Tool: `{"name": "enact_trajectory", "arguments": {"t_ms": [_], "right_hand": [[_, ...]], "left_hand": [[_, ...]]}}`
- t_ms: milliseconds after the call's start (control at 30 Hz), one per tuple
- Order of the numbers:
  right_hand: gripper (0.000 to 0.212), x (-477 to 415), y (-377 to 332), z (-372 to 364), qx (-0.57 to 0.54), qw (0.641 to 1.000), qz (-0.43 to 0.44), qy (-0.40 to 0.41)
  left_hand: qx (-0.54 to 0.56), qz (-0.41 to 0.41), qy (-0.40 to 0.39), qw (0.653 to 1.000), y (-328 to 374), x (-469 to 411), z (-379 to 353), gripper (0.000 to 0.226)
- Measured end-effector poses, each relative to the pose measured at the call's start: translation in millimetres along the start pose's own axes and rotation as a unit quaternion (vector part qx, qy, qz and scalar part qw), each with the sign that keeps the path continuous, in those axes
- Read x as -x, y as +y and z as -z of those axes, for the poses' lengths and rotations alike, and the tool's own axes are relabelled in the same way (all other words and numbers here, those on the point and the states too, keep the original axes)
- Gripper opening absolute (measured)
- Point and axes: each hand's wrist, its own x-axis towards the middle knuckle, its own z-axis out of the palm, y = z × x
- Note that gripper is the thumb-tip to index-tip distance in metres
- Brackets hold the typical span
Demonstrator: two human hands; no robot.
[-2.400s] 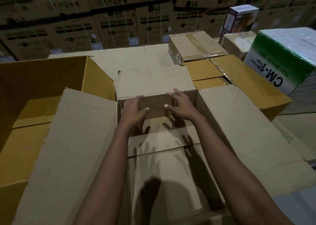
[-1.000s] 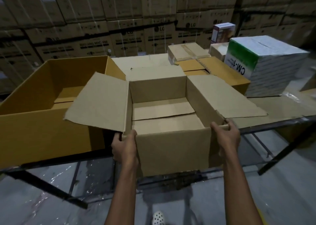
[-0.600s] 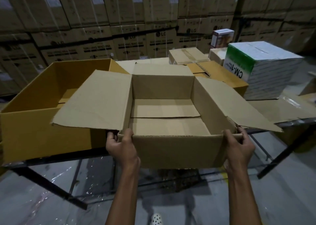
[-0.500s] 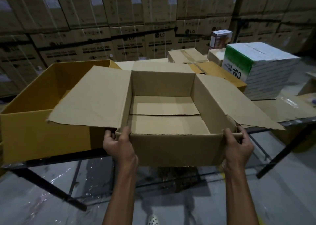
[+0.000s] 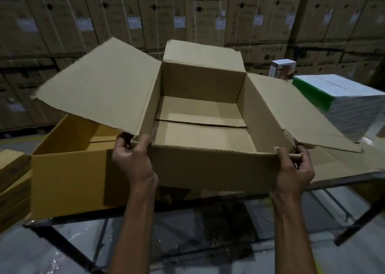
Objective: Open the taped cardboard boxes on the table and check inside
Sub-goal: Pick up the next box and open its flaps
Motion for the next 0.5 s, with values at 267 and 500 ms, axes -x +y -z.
{"name": "enact_trajectory", "arguments": {"t_ms": [267,500], "right_hand": [[0.046,76,31,-181,0.014,0.998,0.031,-0.05],[0.044,106,41,-319,0.06,0.989,0.035,-0.133]], "left_hand": [[0.038,0.0,0.028,0.999,26,-181,87,0.036],[-0.004,0.026,0.027,0.999,57,-306,144,0.03]]}}
